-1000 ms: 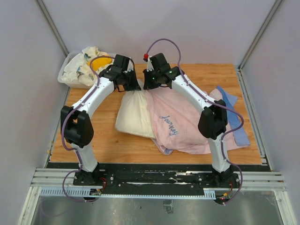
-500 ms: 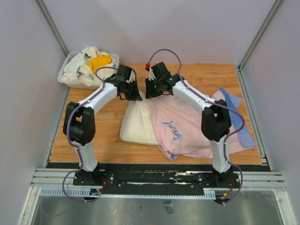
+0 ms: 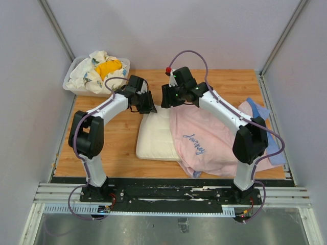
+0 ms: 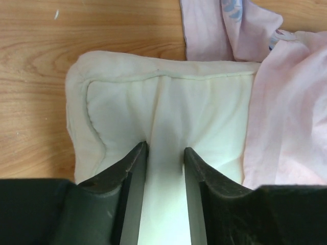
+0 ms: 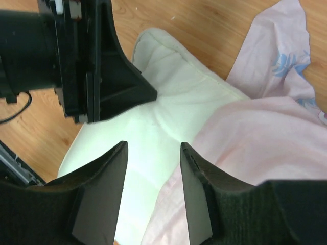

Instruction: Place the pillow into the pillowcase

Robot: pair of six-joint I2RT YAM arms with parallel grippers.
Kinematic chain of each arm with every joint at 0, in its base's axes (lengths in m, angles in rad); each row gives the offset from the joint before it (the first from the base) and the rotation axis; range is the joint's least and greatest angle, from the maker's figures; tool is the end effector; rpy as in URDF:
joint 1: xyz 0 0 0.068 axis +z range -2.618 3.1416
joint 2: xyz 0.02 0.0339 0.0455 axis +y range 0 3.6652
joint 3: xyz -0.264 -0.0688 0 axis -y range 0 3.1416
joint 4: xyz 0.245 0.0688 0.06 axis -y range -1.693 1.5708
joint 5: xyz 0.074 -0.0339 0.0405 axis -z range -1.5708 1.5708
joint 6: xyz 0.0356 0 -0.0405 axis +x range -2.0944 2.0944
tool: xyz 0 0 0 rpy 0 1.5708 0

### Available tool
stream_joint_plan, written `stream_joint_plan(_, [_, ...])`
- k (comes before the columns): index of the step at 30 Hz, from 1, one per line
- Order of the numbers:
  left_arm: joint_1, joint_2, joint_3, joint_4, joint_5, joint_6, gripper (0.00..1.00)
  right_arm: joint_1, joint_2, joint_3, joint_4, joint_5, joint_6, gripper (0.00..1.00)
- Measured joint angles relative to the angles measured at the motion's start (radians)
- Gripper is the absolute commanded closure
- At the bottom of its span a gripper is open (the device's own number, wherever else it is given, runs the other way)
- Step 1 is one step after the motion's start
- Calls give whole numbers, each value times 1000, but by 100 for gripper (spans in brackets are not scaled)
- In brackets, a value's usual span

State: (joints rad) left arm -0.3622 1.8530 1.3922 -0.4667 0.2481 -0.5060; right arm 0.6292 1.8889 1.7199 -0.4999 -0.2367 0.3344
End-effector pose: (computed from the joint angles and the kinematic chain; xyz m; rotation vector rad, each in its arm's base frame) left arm 0.3754 -0.1516 0.2250 -0.0785 2.5840 -0.6542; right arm 0.3503 0.2653 0.3148 -0.4755 2.2877 0.7692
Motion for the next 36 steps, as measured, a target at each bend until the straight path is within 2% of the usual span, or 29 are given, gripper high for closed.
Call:
stream_joint_plan(7, [27, -98, -53, -2, 11, -4, 52, 25, -107, -102, -33, 32, -13, 52])
stream_joint_plan(15, [60, -296, -194, 5, 7, -31, 44, 85, -125, -142, -105, 59, -31, 52])
stream_joint_plan(17, [68, -336, -246, 10, 2, -43, 43, 104, -124, -135, -128, 66, -37, 48])
stream_joint_plan(21, [136, -415, -377, 32, -4, -67, 37, 170, -88, -39, -208, 88, -39, 41])
stream_joint_plan(24, [200, -466, -465, 51, -14, -80, 35, 217, -44, 55, -249, 110, -34, 30])
stream_joint_plan(25, [213, -479, -488, 56, -18, -82, 34, 234, -23, 93, -269, 117, -30, 28])
stream_joint_plan(27, [224, -497, -528, 72, -22, -82, 34, 256, 12, 143, -293, 132, -20, 28])
stream_joint_plan(31, [234, -534, -621, 119, -12, -91, 28, 289, 116, 247, -352, 160, 8, 18])
stream_joint_plan(36, [281, -588, -692, 132, -3, -97, 28, 322, 234, 327, -423, 205, 50, 11])
